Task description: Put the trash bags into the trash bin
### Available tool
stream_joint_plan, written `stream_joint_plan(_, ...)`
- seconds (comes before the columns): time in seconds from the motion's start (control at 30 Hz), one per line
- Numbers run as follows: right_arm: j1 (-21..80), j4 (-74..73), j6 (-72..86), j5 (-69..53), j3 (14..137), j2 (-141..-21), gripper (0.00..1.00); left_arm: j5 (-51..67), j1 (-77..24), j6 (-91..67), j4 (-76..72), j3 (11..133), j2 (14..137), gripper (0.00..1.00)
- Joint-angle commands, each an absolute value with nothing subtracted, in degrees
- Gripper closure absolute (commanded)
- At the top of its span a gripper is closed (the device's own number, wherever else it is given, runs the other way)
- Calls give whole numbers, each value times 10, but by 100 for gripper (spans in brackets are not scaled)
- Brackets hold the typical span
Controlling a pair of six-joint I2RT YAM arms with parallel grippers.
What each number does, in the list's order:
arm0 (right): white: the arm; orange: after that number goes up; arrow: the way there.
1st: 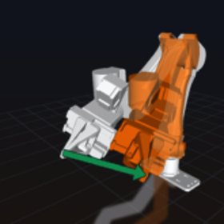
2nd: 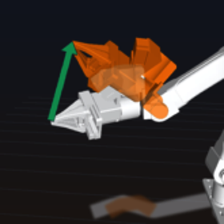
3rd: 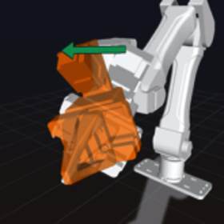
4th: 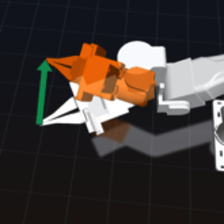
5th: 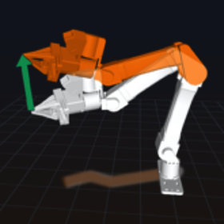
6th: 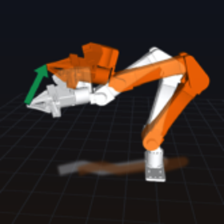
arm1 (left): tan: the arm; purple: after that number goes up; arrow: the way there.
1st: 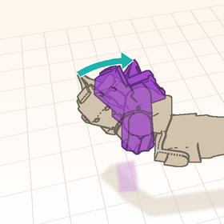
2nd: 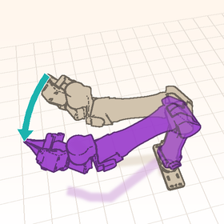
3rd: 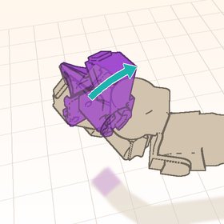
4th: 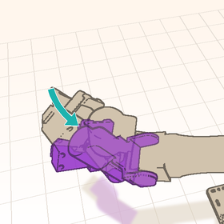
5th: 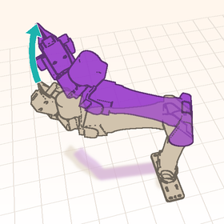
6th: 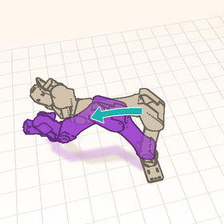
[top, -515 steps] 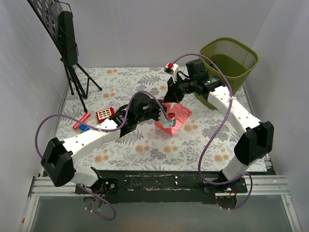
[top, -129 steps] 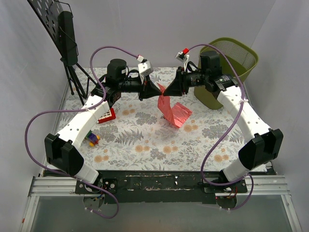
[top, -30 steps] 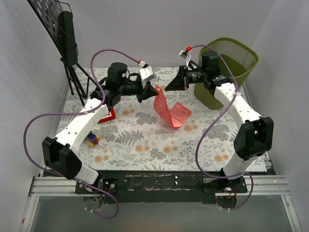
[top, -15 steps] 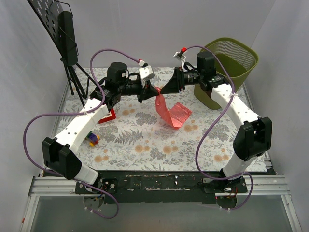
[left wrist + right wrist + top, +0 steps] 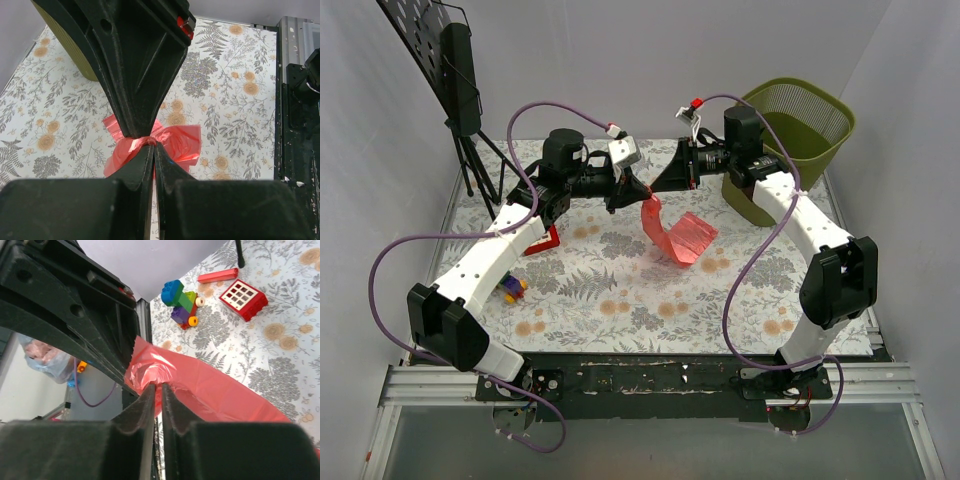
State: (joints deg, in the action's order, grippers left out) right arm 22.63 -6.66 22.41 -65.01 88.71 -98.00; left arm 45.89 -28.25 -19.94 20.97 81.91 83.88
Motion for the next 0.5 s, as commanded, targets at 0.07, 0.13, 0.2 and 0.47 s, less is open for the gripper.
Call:
stream_joint_plan(0.07,231,-6,235,-702,909,-984,99,452,-284,-192,210,832,826,100)
stream_joint_plan(0.13,229,9,233,-702,908,-980,99,433,-285,-186,214,831,826,100)
stream_joint_plan(0.2,226,1,222,-694,906,-977,99,423,-284,-179,214,829,823,100)
stream_joint_plan(0.47,221,-173,-65,-616,936,-944,75,452,-283,-171,235,829,814,100)
